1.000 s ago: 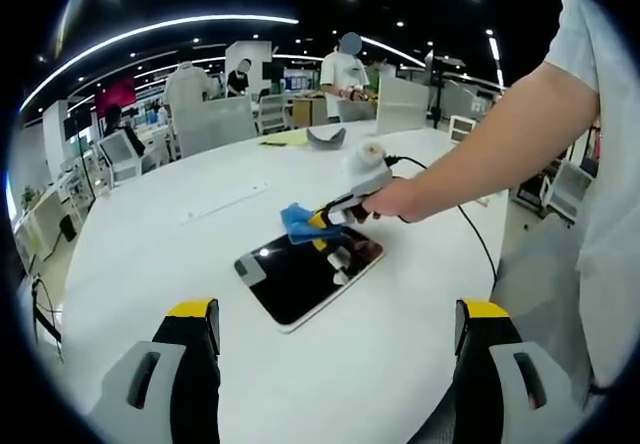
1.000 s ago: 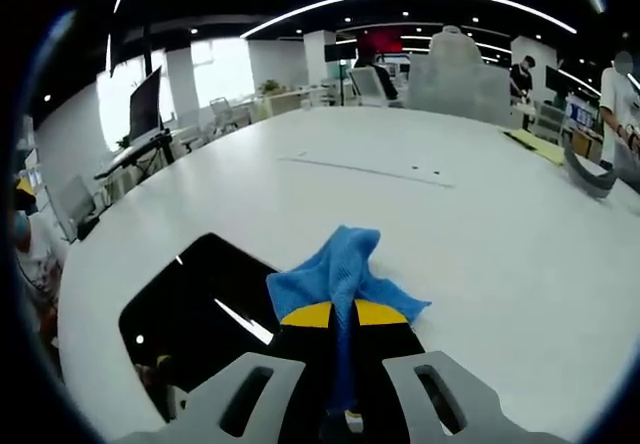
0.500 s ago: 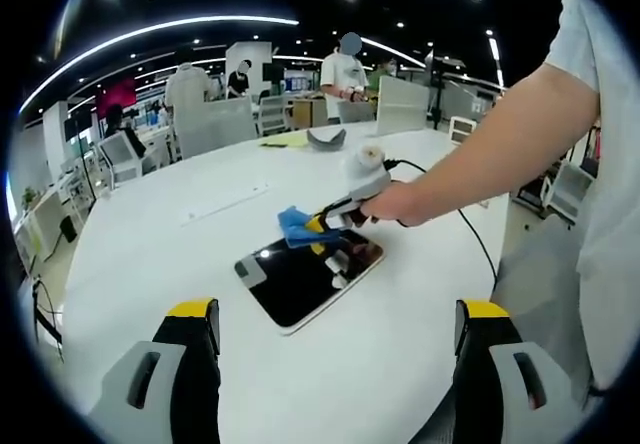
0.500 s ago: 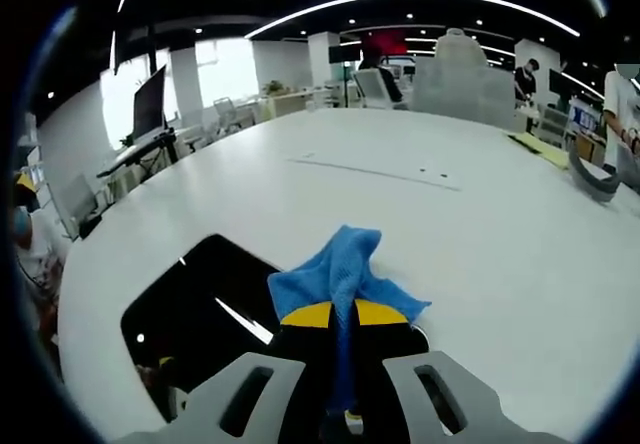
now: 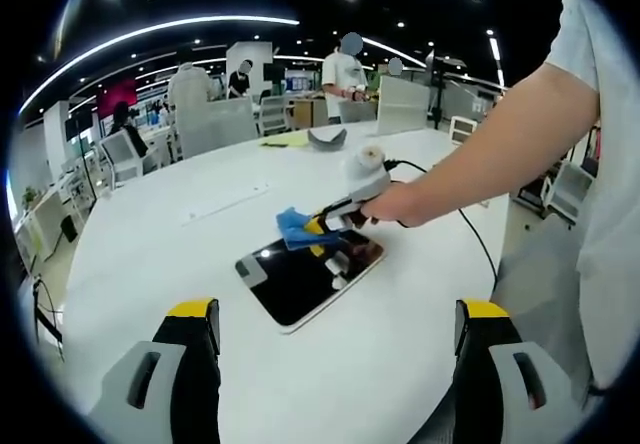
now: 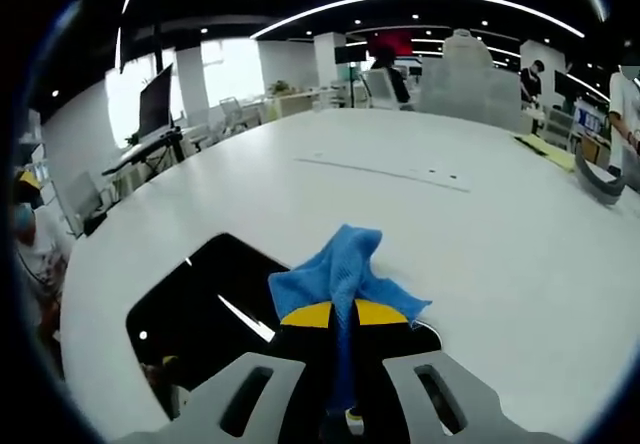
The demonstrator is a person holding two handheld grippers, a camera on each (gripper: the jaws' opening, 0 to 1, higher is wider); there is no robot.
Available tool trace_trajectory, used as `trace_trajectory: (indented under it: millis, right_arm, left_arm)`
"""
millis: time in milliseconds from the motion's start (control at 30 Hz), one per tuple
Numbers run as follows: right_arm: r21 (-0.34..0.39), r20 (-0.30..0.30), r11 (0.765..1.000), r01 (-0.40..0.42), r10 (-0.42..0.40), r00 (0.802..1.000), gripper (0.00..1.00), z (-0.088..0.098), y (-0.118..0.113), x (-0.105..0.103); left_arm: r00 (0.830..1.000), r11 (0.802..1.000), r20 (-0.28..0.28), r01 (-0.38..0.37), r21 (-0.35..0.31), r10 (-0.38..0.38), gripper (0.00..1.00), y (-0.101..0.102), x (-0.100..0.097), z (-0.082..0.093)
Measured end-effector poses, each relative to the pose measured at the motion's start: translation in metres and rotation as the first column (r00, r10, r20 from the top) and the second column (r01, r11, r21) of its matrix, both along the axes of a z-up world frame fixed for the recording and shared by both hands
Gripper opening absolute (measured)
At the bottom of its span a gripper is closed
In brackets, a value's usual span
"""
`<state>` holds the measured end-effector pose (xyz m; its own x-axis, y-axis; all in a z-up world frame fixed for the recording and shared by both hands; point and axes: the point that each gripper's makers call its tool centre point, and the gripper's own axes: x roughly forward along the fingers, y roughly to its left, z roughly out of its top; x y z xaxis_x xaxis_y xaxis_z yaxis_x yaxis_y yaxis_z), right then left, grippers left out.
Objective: Wipe the mirror surface with the cleaning cloth until all visible marks leave the cleaned area.
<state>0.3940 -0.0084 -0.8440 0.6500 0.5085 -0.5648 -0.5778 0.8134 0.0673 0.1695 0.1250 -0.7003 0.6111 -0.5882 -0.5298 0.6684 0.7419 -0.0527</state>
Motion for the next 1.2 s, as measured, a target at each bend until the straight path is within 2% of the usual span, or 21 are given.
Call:
trace_trajectory:
  millis: [833, 1200]
  right_arm:
    - [0.005, 0.004, 0.999, -0.035, 0.035, 0.999, 0.02, 0.001, 0.013, -0.013]
    - [0.017, 0.007, 0.998, -0.057, 0.057, 0.998, 0.02, 0.001, 0.020, -0.026]
  left_arm:
    - [1.000, 1.000, 0.004, 0.004, 0.000, -0.004, 0.98, -0.001, -0.003, 0.001]
    - [1.000, 1.000, 0.002, 0.010, 0.001, -0.010, 0.98, -0.004, -0.005, 0.002]
